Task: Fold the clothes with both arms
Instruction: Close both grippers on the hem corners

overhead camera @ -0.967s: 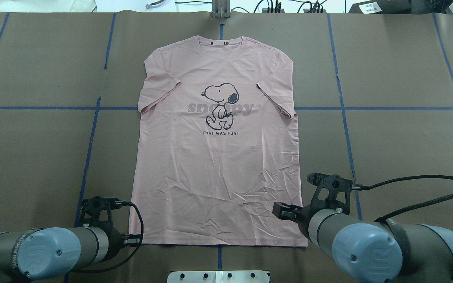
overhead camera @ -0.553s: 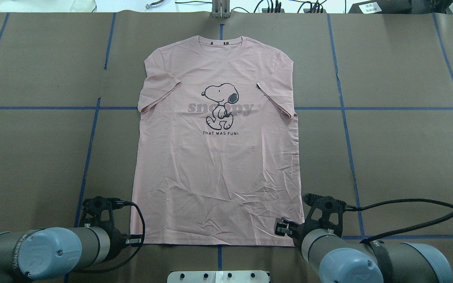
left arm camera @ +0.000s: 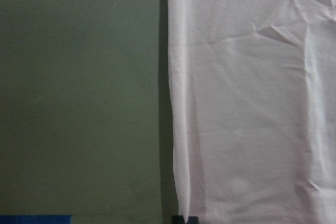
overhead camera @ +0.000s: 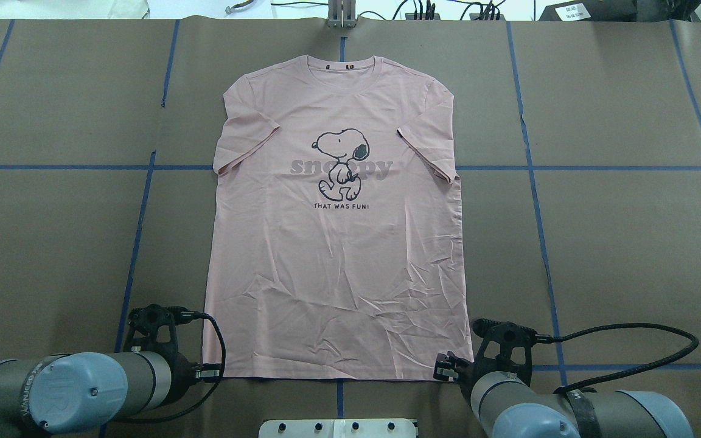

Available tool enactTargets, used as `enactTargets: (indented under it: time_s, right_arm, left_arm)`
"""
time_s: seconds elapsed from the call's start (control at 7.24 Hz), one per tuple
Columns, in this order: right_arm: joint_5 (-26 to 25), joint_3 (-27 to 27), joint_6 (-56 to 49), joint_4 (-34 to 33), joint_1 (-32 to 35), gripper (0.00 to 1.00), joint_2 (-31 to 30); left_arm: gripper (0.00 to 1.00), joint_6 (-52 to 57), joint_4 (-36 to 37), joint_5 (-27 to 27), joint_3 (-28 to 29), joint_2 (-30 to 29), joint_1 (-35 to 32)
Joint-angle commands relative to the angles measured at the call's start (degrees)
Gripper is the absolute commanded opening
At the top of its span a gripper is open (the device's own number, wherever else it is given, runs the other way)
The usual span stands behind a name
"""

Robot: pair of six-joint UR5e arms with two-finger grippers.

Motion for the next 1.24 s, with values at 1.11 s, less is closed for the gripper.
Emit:
enactTargets:
  time_s: [1.11]
  right_arm:
    - [-0.5,-1.4,0.7,0.0,-1.3,0.31,-0.6]
  left_arm:
    - [0.00,0.0,-0.1,0.1,0.0,-0.1,0.1]
